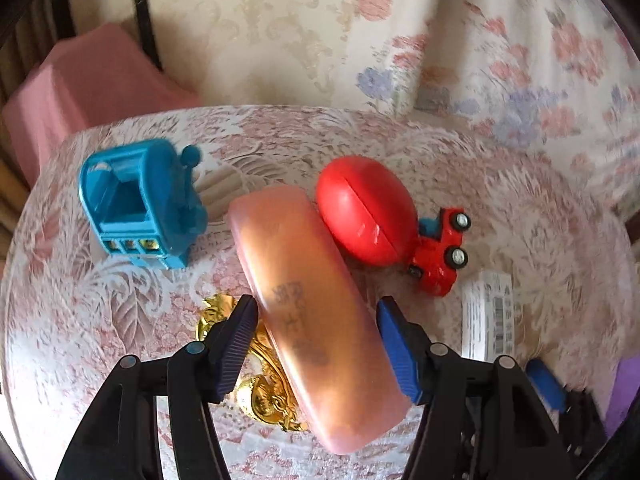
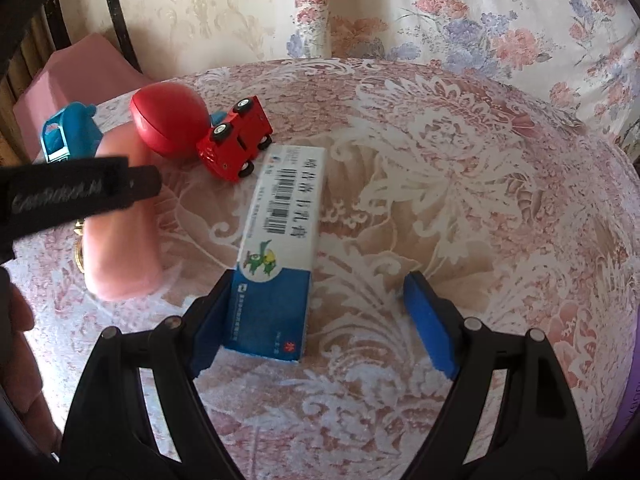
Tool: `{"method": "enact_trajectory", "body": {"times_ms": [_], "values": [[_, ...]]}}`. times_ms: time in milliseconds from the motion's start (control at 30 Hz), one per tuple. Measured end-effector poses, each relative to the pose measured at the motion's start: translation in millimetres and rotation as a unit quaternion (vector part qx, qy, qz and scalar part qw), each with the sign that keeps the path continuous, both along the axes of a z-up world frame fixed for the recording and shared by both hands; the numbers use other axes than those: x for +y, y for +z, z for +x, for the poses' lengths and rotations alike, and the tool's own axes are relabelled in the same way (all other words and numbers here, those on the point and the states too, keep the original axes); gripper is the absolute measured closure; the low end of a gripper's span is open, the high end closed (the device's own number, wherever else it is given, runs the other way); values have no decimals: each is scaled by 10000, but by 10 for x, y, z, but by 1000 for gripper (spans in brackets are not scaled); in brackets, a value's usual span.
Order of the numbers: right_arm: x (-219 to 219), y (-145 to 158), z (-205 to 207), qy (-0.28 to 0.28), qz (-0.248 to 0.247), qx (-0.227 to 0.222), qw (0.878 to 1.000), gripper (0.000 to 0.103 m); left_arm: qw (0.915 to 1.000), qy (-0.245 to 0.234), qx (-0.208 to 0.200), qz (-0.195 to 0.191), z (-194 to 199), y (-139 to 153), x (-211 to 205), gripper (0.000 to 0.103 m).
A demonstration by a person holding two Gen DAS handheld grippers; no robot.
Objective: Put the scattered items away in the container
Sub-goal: 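Grasp the blue-white medicine box with right tool while left tool reaches pink soap, then grasp the pink soap bar with the left tool, then carry the pink soap bar and medicine box over the purple box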
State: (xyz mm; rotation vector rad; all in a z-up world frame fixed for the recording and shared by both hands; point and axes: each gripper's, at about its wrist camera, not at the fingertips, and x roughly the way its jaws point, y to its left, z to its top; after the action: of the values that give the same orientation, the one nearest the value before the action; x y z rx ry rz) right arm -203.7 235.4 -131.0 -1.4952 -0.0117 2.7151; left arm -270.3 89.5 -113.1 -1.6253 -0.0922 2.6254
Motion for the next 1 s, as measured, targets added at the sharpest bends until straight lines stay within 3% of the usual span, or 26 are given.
{"method": "enact_trajectory", "body": {"times_ms": [67, 167, 200, 367, 533, 767, 1000], "values": [[23, 10, 2, -36, 27, 12, 10000, 28, 9998, -208, -4, -51, 26, 7, 74, 43], [58, 25, 4, -91, 66, 30, 9999, 56, 9989, -443, -36, -117, 52, -2, 165, 43], [76, 31, 4, -105, 76, 32, 9999, 61, 9989, -445, -69, -144, 47, -21, 174, 43], [77, 27, -2, -65, 92, 108, 9999, 63, 9989, -402, -193, -168, 26, -86, 174, 47], [90, 30, 20, -31, -20, 185, 9998, 67, 9990, -416, -128, 99, 53, 29, 92, 52], [303, 84, 70, -146, -607, 180, 9979, 67, 9973, -577, -77, 443, 101, 116, 83, 54], [469, 218, 197, -370, -676, 326, 9965, 67, 9933, -862, 8, 775, 175, 266, 185, 54]]}}
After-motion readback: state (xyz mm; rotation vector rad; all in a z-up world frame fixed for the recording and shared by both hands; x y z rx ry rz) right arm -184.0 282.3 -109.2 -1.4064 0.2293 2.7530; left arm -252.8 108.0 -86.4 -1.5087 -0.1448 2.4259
